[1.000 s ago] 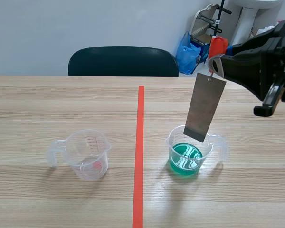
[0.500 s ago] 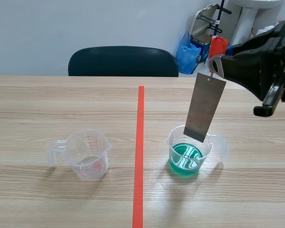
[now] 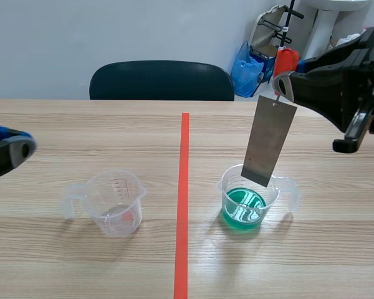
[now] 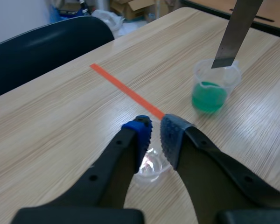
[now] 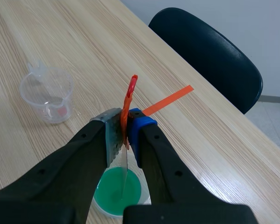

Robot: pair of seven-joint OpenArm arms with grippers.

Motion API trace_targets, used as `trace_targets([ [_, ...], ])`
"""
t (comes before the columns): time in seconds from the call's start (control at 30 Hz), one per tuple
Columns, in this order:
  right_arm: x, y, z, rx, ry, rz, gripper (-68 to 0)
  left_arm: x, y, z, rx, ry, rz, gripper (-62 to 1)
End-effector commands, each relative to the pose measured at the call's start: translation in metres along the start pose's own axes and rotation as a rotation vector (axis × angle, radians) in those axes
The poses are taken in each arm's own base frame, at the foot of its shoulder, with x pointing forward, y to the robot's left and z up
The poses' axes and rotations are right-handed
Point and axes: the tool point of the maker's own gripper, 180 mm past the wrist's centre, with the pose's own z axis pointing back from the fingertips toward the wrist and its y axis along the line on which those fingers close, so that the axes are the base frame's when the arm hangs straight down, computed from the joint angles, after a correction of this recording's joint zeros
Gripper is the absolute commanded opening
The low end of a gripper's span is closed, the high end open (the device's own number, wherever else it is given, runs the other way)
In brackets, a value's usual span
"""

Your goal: Do the redox reaction experiment

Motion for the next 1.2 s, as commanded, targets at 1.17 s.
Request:
trace_targets([
  [1.17,0.010,-0.004,0.000,-0.011,-0.032,0.010,-66.9,-0.019,-0.081,-0.157,-0.334,-0.057,0.151,-58.2],
])
